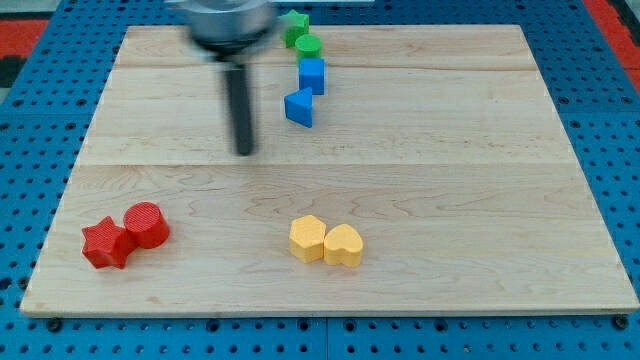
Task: Push the green star to the right slightly
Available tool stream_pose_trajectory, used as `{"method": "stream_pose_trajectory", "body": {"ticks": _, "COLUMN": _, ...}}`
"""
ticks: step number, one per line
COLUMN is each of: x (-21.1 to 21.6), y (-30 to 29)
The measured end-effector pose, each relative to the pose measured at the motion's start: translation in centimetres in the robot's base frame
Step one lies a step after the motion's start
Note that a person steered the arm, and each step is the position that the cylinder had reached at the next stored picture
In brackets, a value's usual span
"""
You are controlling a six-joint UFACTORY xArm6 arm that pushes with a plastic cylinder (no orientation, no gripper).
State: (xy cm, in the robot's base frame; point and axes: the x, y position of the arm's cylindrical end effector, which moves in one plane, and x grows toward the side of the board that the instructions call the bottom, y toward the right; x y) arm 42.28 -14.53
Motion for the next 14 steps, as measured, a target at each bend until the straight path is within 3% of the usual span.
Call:
{"method": "stream_pose_trajectory", "body": {"ticks": 2, "x": -16.4, "y": -5.1}}
{"method": "stream_pose_trajectory", "body": {"ticks": 3, "x": -23.1, "y": -3.4}}
{"method": "stream_pose_trajectory", "body": {"ticks": 6, "x": -23.0, "y": 6.2}}
{"method": "stream_pose_trajectory", "body": {"ticks": 10, "x": -22.8, "y": 9.1}}
{"method": "stream_pose_trajectory", "body": {"ticks": 11, "x": -22.6, "y": 8.7}}
{"method": "stream_pose_trajectory", "body": {"ticks": 13, "x": -11.3, "y": -2.4}}
{"method": "stream_pose_trajectory", "body": {"ticks": 14, "x": -10.3, "y": -4.4}}
